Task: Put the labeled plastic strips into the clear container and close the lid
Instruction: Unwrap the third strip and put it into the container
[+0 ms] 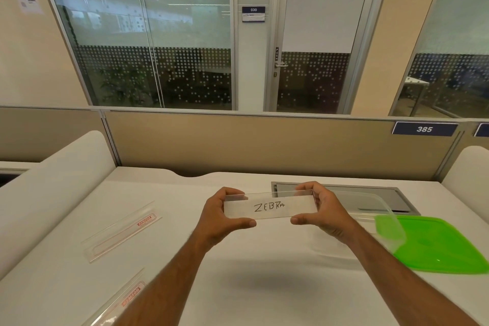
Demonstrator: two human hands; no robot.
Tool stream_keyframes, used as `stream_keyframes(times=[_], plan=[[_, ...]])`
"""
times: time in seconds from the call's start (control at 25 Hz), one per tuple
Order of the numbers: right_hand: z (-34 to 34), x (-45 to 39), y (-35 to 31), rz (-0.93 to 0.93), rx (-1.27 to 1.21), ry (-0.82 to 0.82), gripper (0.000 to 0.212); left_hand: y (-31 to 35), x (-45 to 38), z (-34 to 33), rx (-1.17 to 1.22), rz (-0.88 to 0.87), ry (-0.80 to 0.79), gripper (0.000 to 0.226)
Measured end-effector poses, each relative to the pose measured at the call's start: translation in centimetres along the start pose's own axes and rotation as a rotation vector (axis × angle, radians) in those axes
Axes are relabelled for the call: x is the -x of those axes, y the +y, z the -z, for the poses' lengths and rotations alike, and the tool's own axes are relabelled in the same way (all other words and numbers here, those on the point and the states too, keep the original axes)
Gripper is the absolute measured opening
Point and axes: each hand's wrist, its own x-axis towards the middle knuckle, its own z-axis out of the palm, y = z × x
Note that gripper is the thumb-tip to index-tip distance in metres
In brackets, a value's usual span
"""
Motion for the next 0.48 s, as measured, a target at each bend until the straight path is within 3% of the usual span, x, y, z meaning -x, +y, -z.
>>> stream_keyframes(times=[0.48], plan=[[1.5,-0.3,-1.0,0.04,0.232,-0.006,0.069,0.6,-1.5,-1.1,-0.202,-0.077,0.002,0.067]])
